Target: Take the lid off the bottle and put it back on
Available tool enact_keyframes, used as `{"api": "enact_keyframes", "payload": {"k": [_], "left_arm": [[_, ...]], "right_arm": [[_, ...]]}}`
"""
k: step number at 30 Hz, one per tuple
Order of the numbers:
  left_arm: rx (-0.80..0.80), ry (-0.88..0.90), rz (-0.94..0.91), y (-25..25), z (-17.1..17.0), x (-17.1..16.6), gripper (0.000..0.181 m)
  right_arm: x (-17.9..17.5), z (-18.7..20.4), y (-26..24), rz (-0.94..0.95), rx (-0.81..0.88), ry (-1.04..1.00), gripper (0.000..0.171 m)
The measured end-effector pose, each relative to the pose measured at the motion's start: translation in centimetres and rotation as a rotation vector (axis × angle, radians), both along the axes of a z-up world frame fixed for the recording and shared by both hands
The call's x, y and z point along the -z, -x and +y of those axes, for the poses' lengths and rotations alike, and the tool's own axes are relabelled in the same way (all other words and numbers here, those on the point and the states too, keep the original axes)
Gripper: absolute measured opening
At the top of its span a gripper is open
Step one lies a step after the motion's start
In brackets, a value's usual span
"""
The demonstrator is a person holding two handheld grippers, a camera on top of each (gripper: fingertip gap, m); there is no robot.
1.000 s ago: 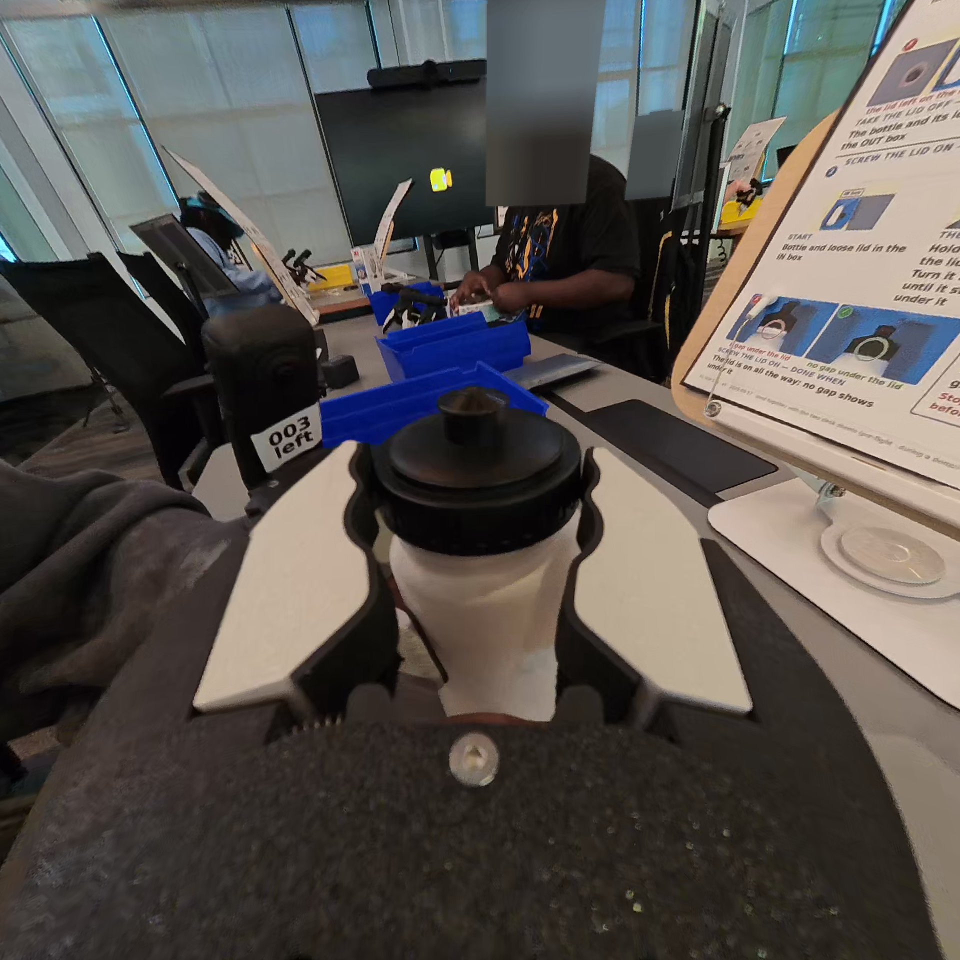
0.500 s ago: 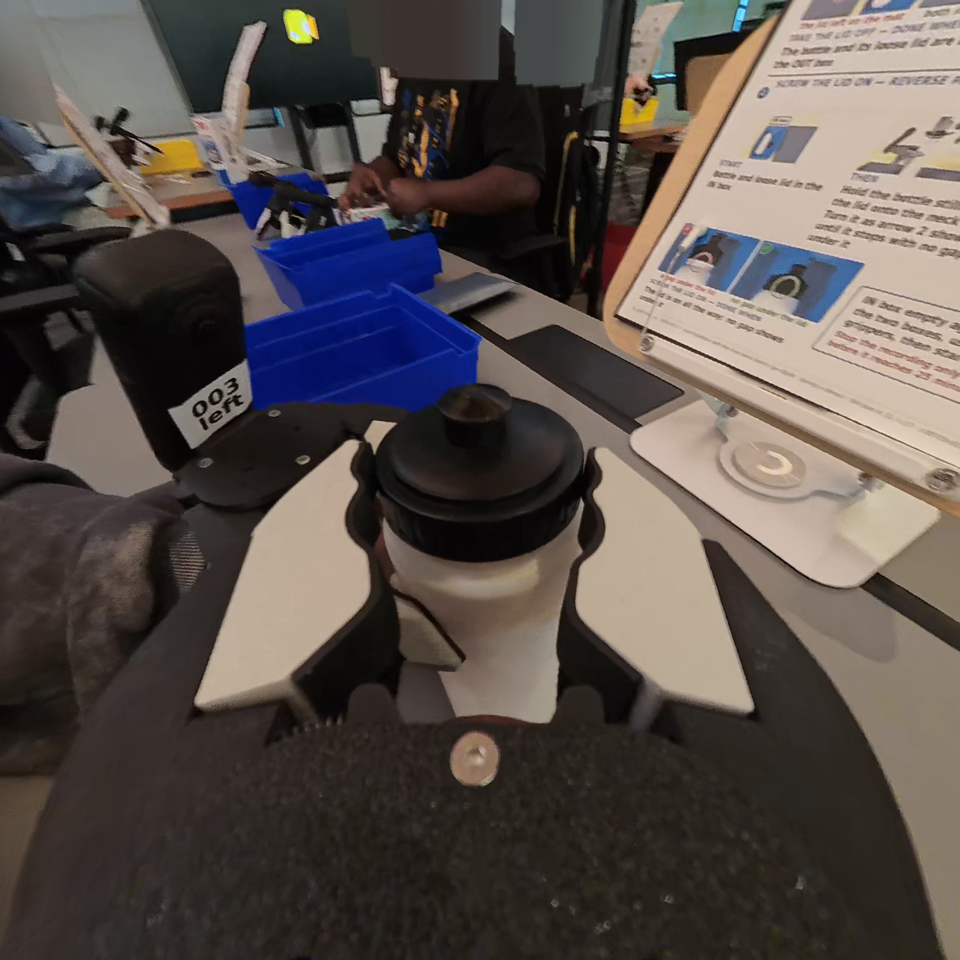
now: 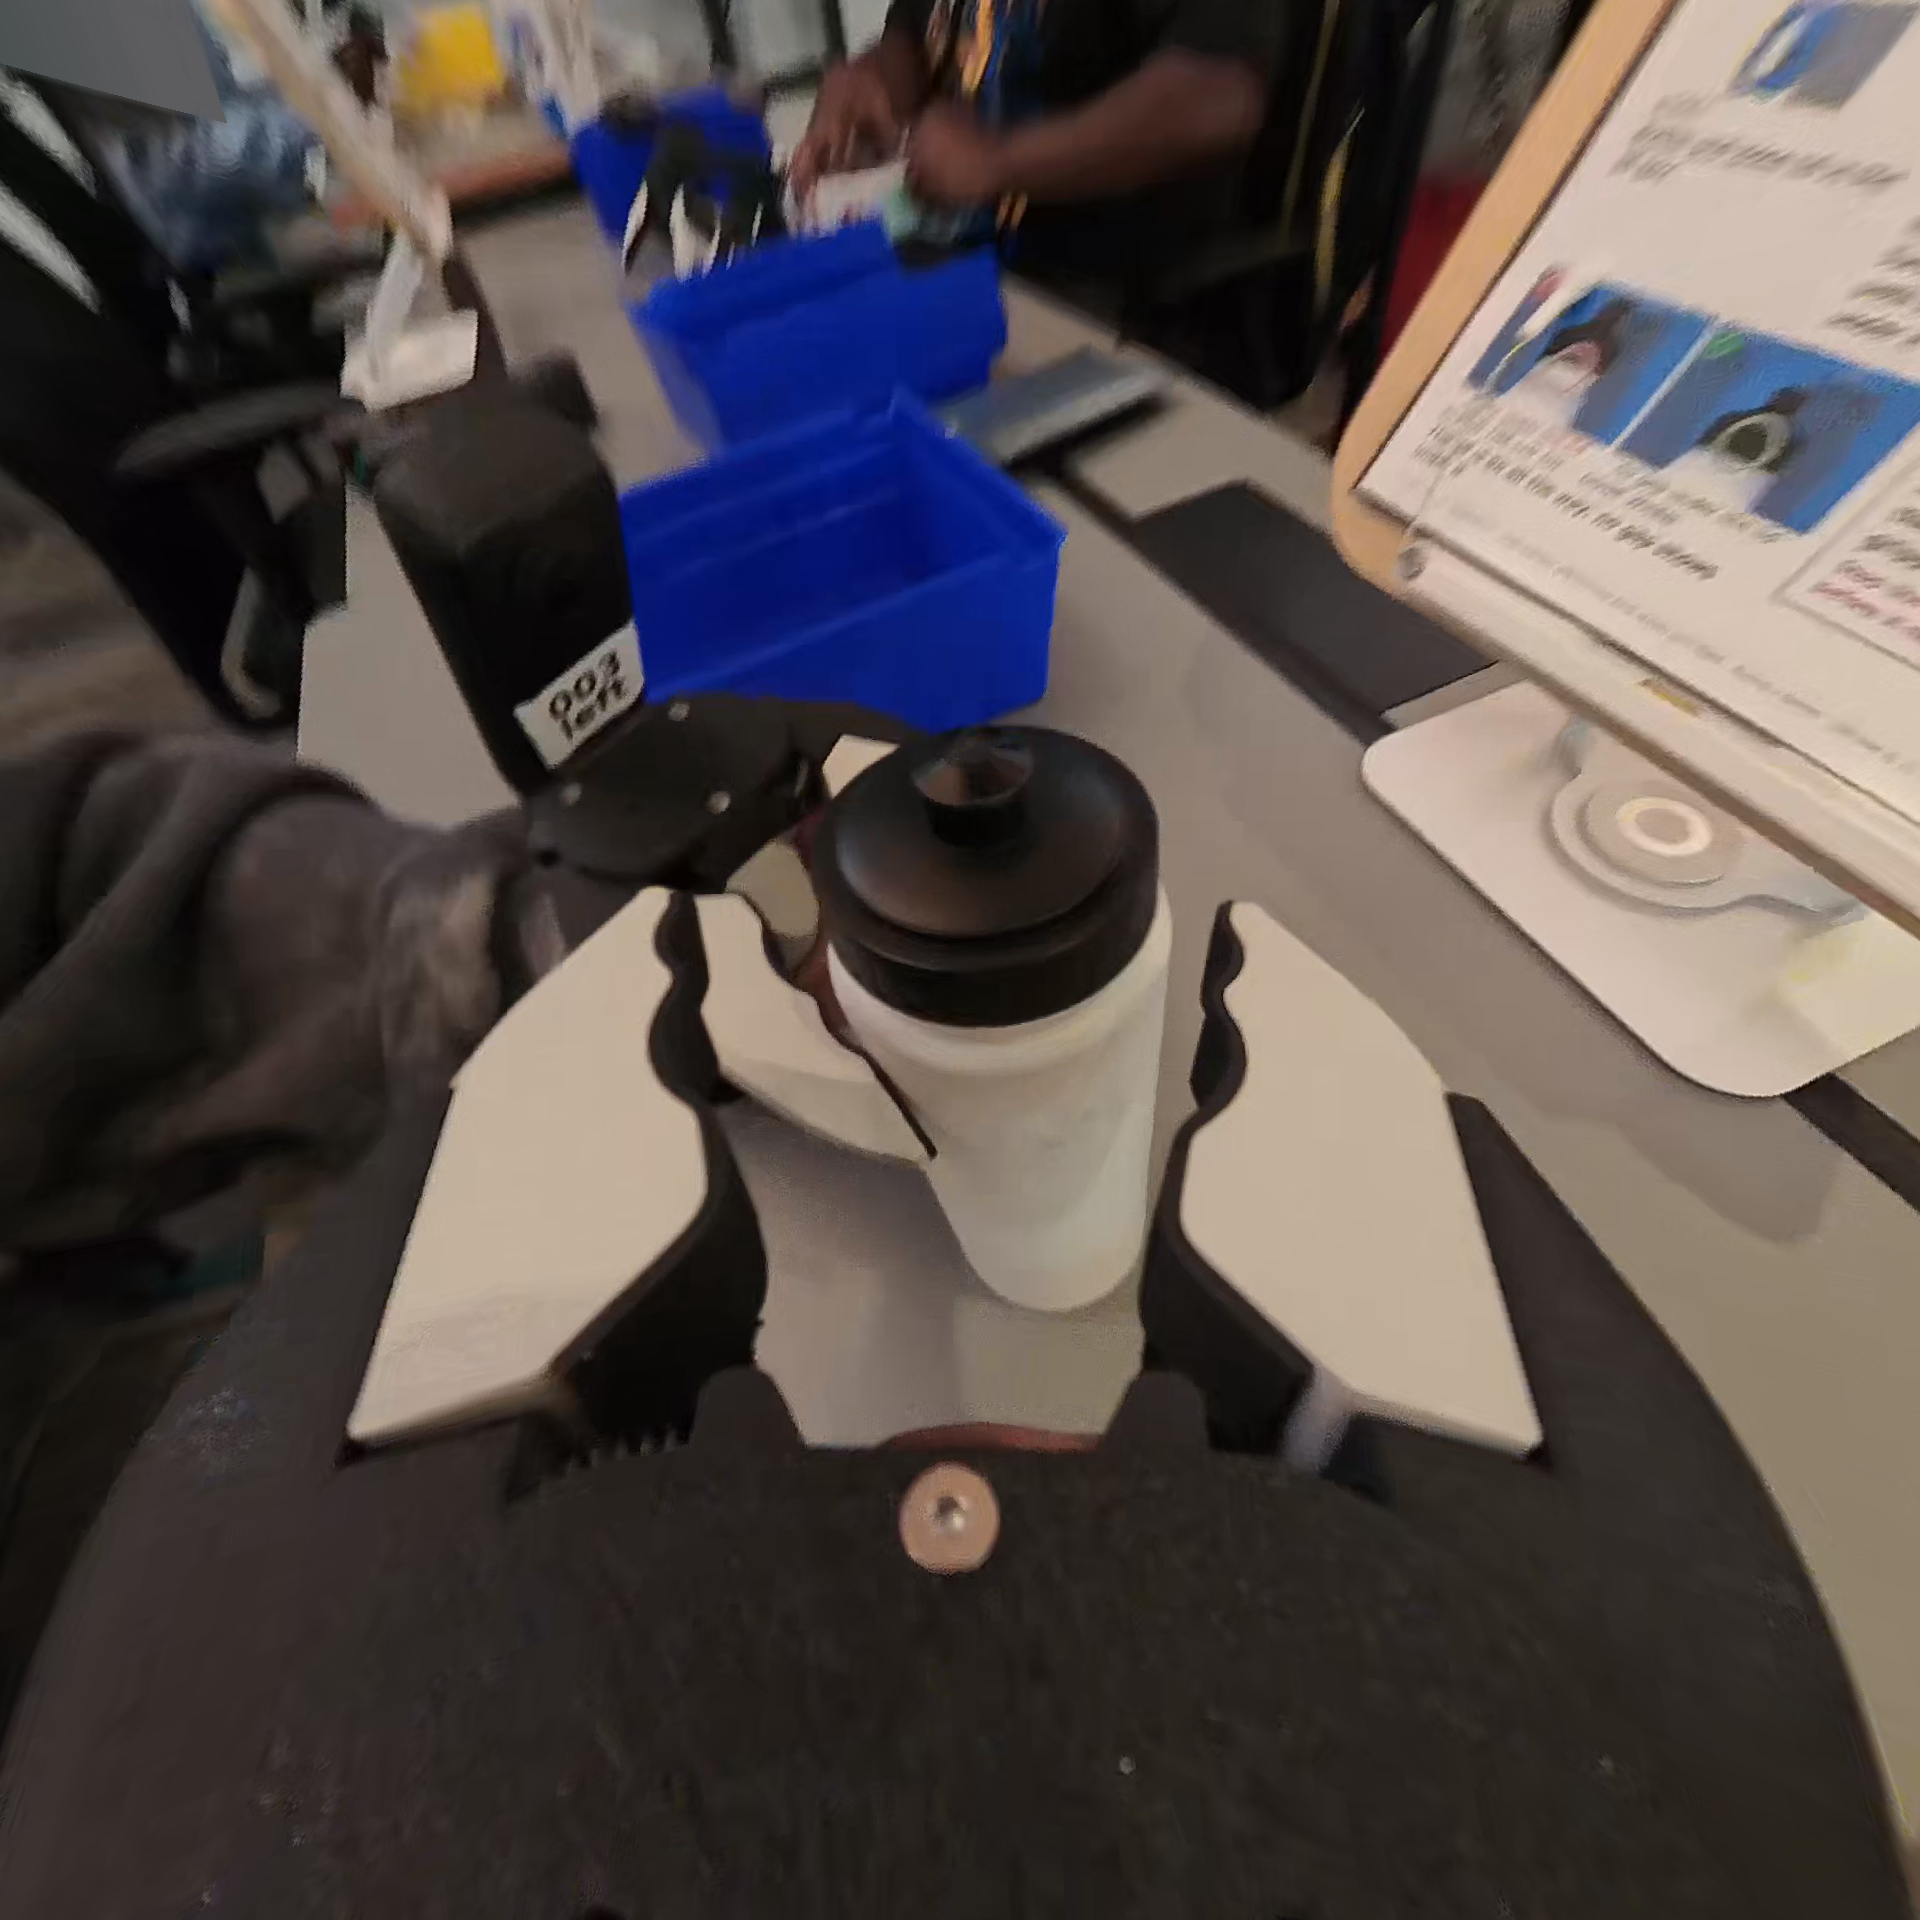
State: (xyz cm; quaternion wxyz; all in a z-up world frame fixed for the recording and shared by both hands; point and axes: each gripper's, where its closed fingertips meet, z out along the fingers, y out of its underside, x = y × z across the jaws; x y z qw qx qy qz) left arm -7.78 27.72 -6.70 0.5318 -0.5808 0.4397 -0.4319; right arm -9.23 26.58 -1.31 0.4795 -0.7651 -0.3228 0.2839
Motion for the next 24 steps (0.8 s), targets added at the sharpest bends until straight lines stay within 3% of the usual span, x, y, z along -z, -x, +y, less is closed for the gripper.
{"api": "enact_keyframes", "payload": {"k": [5, 9, 13, 20, 24], "left_arm": [[0.005, -0.016, 0.005, -0.1, -0.2, 0.0, 0.082], [0.005, -0.025, 0.014, -0.1, -0.4, 0.0, 0.082], [0.008, -0.028, 0.012, -0.1, -0.5, 0.0, 0.082], [0.036, -0.054, 0.018, -0.3, -0.9, 0.0, 0.082], [0.01, -0.032, 0.011, -0.1, -0.5, 0.0, 0.082]], "right_arm": [[-0.7, 1.3, 1.0, -0.241, -0.122, 0.129, 0.089], [0.7, 0.8, 0.6, -0.616, -0.25, 0.332, 0.069], [0.8, 0.5, 0.3, -0.892, -0.356, 0.374, 0.068], [0.9, -0.3, 0.0, -1.055, -0.667, 0.259, 0.068], [1.1, 0.1, 0.3, -1.029, -0.631, 0.3, 0.068]]}}
